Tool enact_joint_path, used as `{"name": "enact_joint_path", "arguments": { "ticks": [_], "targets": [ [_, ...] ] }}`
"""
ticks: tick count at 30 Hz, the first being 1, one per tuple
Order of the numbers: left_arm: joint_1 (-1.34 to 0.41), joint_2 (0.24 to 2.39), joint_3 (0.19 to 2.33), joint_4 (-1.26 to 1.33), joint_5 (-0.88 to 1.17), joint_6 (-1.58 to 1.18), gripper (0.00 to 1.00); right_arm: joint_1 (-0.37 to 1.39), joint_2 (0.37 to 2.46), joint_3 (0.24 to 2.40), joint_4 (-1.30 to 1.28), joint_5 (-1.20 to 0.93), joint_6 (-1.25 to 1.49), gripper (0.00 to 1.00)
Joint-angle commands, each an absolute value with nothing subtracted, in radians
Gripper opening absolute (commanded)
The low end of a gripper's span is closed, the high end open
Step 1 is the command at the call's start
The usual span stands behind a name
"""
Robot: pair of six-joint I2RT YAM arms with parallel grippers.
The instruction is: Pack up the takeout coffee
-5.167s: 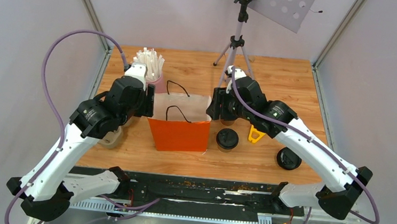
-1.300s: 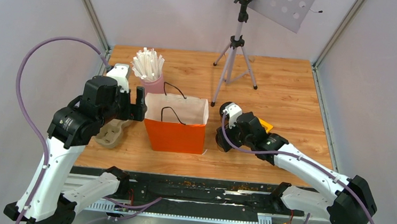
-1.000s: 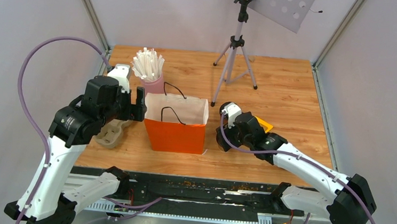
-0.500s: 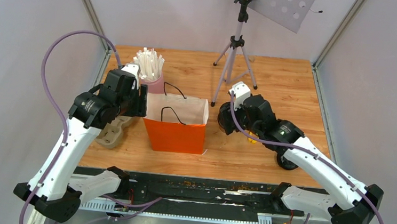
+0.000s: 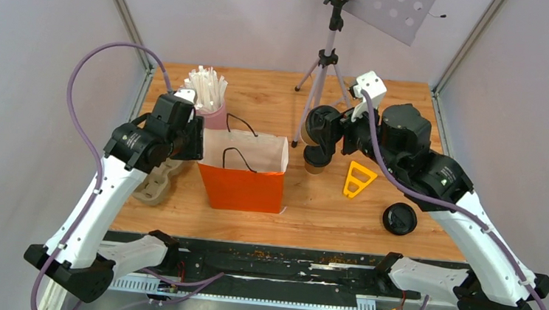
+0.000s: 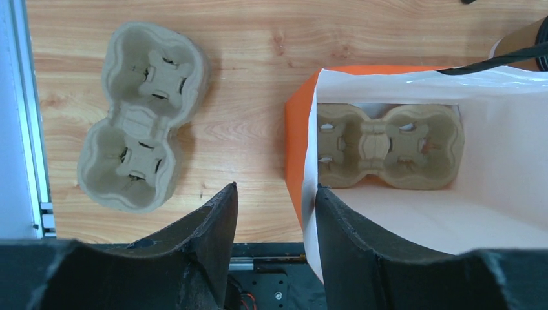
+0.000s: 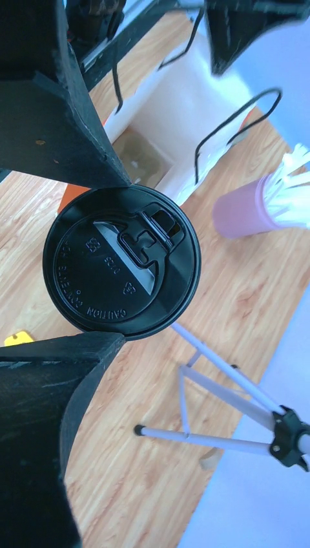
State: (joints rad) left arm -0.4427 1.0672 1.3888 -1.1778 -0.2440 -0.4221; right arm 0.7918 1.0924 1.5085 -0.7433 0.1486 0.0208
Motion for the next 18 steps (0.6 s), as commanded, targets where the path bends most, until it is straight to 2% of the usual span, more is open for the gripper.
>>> {"name": "enact_joint_path", "arguments": {
  "ticks": [1,9,18],
  "targets": [
    [-0.437,1.080,1.420,-1.123,-0.228,-0.454,0.54,0.798,1.089,1.559,-0.687,0.059,0.033,0.52],
    [-0.437,1.092,1.394,-1.049,-0.162,-0.425,0.42,0.810,1.083,1.484,-0.548,-0.127,0.027,0.53],
    [-0.437,1.083,1.355,-0.988,-0.102,-0.412,0.31,0.863,1.176,1.451,-0.452,-0.197,-0.055,0.53]
  ]
}}
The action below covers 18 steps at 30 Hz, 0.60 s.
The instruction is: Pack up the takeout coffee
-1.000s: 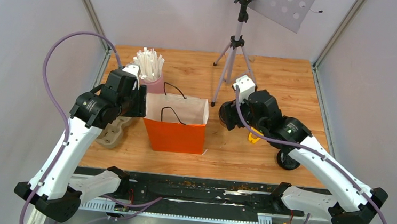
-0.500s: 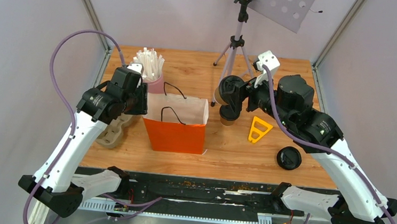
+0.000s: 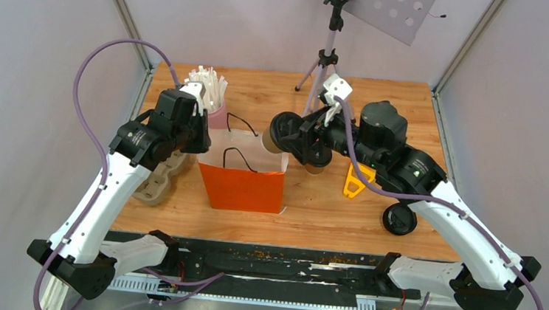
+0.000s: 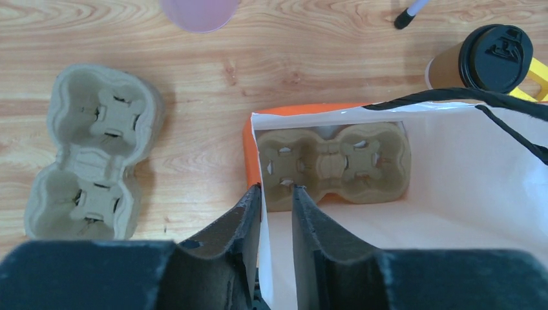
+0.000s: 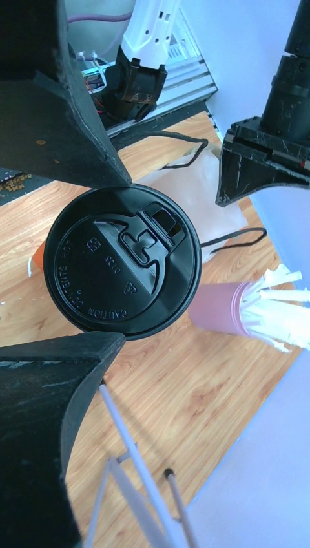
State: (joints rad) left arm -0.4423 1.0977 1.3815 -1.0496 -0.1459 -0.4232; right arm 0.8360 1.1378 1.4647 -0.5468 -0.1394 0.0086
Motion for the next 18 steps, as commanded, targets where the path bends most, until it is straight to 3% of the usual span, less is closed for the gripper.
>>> {"name": "enact_joint_path", "arguments": {
  "ticks": [1,5,9,15,16,18],
  "targets": [
    [-0.437,1.082,1.345,-0.980,-0.094,-0.411,0.28,0.872,1.185,1.445,-0.447,-0.204,-0.071,0.53],
    [-0.437,1.074,1.314,-0.937,-0.044,-0.403,0.14,0.903,1.222,1.423,-0.455,-0.217,-0.132,0.53],
    [-0.437,1.037,1.266,-0.819,0.003,-0.367,0.10,0.937,1.235,1.381,-0.445,-0.214,-0.227,0.53],
    [-0.438,0.990,1.181,-0.626,0.033,-0.369,0.12,0.951,1.236,1.327,-0.416,-0.203,-0.303,0.53],
    [-0.437,0.989,1.178,-0.627,0.038,-0.379,0.14,0.956,1.238,1.322,-0.426,-0.206,-0.317,0.52],
    [-0.437,0.987,1.181,-0.669,0.030,-0.402,0.31,0.975,1.245,1.311,-0.449,-0.203,-0.349,0.52]
  ]
}}
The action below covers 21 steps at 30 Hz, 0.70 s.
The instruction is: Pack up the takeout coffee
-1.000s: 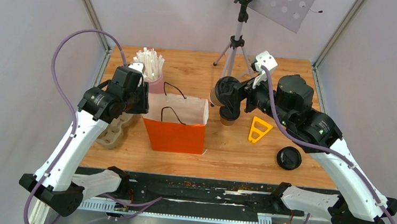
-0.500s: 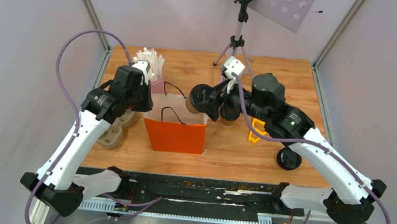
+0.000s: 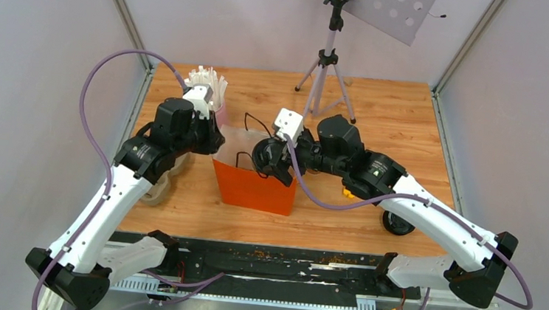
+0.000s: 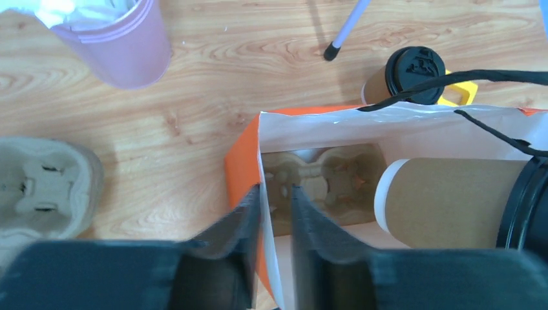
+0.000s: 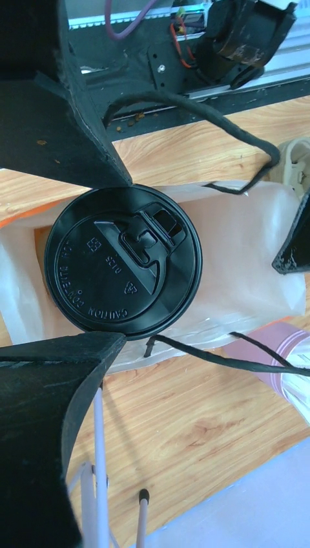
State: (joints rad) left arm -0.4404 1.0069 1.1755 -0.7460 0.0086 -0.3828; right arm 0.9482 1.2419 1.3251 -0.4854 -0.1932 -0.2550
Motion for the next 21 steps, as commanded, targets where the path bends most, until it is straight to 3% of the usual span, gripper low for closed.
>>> {"name": "enact_joint_path", "arguments": {
  "ticks": [1,3,7,14,21],
  "targets": [
    [-0.437,0.985,1.189,-0.722,0.015,-0.418,0.41,0.987,1.250,1.305,-0.459,-0.199,-0.364,0.52],
    [-0.437,0.985,1.228,-0.831,-0.010,-0.430,0.57,1.011,1.256,1.304,-0.471,-0.187,-0.384,0.52],
    [-0.437,0.954,1.282,-0.981,0.003,-0.425,0.67,1.071,1.257,1.302,-0.489,-0.141,-0.397,0.52],
    [-0.437,0.896,1.283,-1.033,0.041,-0.473,0.65,1.138,1.244,1.282,-0.495,-0.104,-0.419,0.52],
    [-0.437,0.873,1.211,-0.888,0.093,-0.451,0.65,1.201,1.217,1.232,-0.523,-0.051,-0.490,0.51]
  ]
}}
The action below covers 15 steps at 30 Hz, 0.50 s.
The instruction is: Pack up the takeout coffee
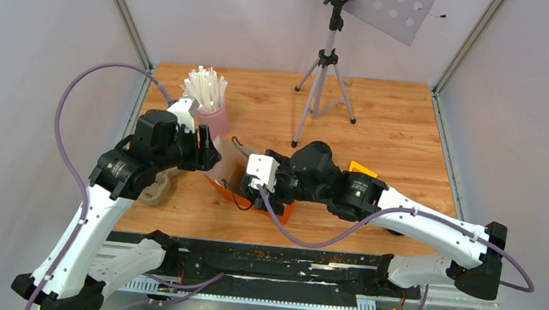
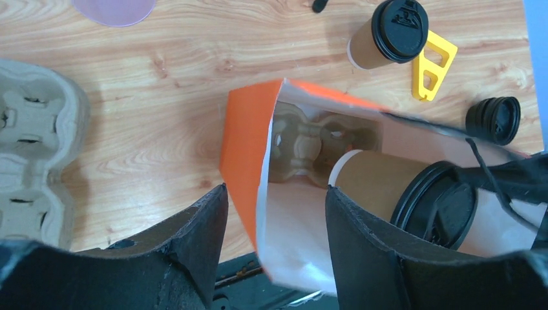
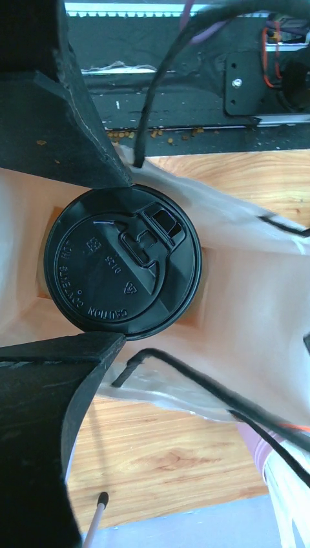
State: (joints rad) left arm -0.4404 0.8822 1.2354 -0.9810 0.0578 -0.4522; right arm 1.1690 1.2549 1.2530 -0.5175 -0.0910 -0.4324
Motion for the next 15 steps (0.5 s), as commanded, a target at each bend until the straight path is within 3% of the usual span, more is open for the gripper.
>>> {"name": "enact_joint_path", "arguments": {
  "ticks": [1,10,13,15],
  "targets": [
    [-0.437,0.872,1.207,-0.878,0.093,-0.442,0.64,1.207,1.214,1.228,-0.528,-0.047,-0.499,0.51],
    [-0.437,0.867,1.174,-0.865,0.079,-0.406,0.55,1.223,1.190,1.204,-0.531,-0.019,-0.540,0.51],
    [-0.437,0.861,1.179,-0.861,0.091,-0.395,0.43,1.224,1.194,1.198,-0.526,-0.015,-0.548,0.51],
    [-0.437,0.855,1.185,-0.861,0.096,-0.393,0.30,1.224,1.201,1.199,-0.512,0.016,-0.547,0.50]
  ]
}}
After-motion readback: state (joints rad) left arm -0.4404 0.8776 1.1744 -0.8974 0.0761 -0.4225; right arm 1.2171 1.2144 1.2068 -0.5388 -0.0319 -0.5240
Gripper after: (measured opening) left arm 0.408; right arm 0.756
